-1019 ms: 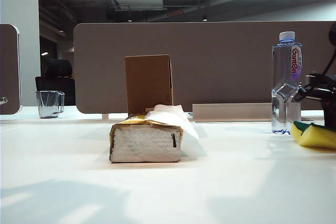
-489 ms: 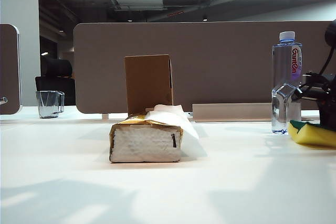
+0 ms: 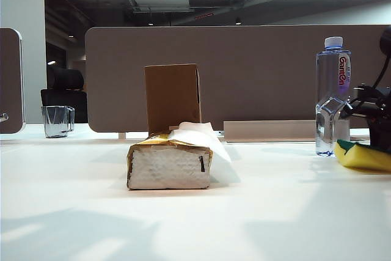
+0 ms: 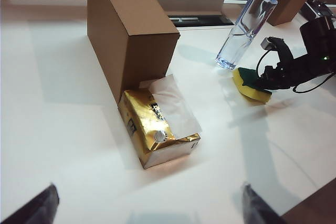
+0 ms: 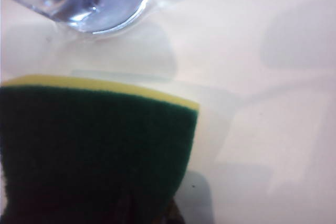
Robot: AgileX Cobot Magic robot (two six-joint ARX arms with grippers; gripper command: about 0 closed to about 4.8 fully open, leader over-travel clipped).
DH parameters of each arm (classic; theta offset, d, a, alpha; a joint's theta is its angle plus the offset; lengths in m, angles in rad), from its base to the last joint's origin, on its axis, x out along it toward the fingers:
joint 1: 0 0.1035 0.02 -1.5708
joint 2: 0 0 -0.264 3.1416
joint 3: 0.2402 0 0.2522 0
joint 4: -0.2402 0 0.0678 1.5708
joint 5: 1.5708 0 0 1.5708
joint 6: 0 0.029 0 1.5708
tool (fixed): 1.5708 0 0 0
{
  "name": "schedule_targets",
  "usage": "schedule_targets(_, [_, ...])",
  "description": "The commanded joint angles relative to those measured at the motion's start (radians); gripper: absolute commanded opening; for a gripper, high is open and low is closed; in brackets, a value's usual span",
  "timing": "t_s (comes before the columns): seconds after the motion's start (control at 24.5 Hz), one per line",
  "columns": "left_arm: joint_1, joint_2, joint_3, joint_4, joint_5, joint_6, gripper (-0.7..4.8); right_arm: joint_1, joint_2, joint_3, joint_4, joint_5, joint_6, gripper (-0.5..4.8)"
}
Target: Move the sponge from left to right to wipe the table, avoiding obstacles on the table, and finally reaching the bottle of mineral water.
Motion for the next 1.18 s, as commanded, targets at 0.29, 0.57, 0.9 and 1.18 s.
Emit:
schedule_targets(0.29, [0.001, 0.0, 0.006, 0.014, 0.008, -0.003, 4.79, 0.002, 0.005, 0.082, -0.092, 0.005, 0.008, 1.78])
schedule_targets(0.57, [0.001, 0.0, 0.006, 0.014, 0.008, -0.003, 4.79, 0.002, 0.003, 0.09, -0.124, -0.011, 0.008, 2.01])
schedule_targets(0.9, [0.001, 0.0, 0.006, 0.014, 0.011, -0.003, 4.79, 0.002, -0.034, 0.09, -0.129, -0.018, 0.008, 2.16])
schedule_targets(1.18, [0.001, 0.0, 0.006, 0.014, 0.019, -0.003, 4.79, 0.002, -0.065, 0.098, -0.127, -0.021, 0.008, 2.52])
